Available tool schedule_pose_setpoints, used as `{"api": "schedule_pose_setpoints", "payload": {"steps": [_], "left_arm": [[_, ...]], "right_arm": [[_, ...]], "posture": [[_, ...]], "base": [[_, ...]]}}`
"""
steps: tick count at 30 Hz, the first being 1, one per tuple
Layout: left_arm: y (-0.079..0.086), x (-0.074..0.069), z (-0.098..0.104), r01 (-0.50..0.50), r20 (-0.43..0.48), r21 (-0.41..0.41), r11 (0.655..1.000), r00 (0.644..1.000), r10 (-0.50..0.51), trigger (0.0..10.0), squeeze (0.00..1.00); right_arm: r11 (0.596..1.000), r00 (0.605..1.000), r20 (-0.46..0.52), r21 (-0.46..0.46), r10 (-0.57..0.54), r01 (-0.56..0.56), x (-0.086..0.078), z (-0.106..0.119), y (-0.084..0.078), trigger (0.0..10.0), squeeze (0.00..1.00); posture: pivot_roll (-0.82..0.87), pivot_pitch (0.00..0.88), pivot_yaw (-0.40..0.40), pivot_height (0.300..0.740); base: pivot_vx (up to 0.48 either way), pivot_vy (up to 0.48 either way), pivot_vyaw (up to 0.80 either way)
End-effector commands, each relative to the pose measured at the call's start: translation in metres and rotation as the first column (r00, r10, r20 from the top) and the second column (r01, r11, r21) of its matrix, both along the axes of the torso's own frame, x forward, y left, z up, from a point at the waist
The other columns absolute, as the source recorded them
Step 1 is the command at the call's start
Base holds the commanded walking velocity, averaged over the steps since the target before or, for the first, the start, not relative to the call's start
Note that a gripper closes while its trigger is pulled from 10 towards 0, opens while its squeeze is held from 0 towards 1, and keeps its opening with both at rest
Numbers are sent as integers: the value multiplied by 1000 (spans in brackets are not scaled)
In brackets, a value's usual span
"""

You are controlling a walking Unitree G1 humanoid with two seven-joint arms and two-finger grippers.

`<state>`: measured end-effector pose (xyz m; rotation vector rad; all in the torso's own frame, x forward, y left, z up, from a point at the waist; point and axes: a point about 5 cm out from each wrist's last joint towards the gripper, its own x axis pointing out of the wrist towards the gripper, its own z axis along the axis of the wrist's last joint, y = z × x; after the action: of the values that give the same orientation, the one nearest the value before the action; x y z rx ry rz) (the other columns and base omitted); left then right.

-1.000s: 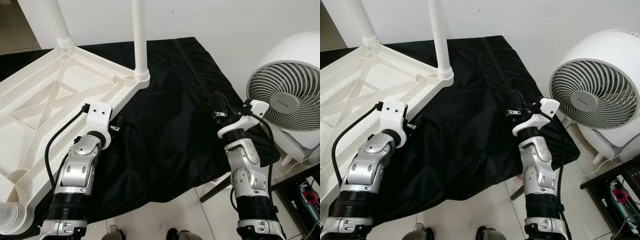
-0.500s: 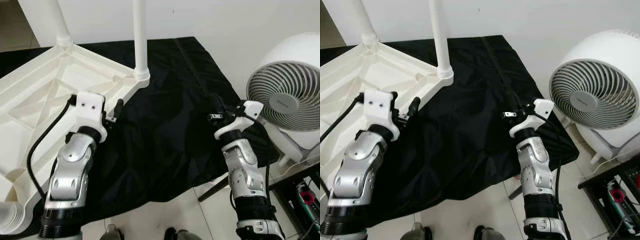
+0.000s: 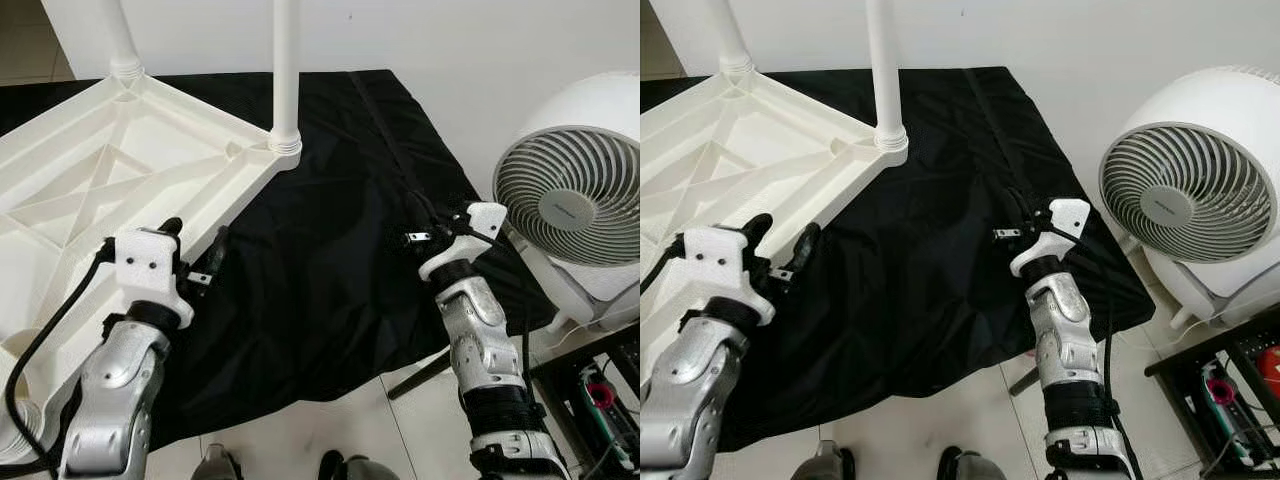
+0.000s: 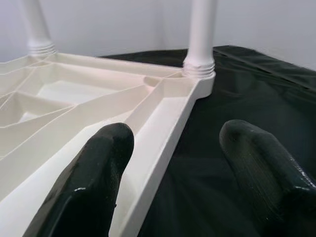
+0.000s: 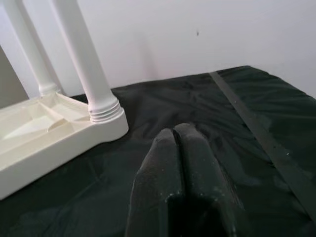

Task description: Building children table

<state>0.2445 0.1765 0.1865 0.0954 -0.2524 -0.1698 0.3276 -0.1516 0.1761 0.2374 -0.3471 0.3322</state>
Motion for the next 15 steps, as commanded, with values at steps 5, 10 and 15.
{"api": "schedule_pose_setpoints", "payload": {"steps": [5, 10, 15], "left_arm": [[-6, -20, -15, 84, -25, 9, 996, 996, -84, 10000, 0], [-11, -19, -14, 84, -13, -6, 996, 996, -84, 10000, 0], [-15, -15, -7, 97, 12, -11, 995, 995, -97, 10000, 0]], "right_arm": [[998, 1000, 1, -61, 6, -6, 5, -3, 4, 10000, 0], [997, 1000, 2, -79, 12, -12, 6, -3, 5, 10000, 0], [996, 1000, 8, -84, 14, -13, 6, -3, 5, 10000, 0]], "posture": [[244, 170, -124, 740], [246, 173, -128, 740], [236, 173, -123, 740]], "base": [[0, 0, 0], [0, 0, 0], [0, 0, 765]]}}
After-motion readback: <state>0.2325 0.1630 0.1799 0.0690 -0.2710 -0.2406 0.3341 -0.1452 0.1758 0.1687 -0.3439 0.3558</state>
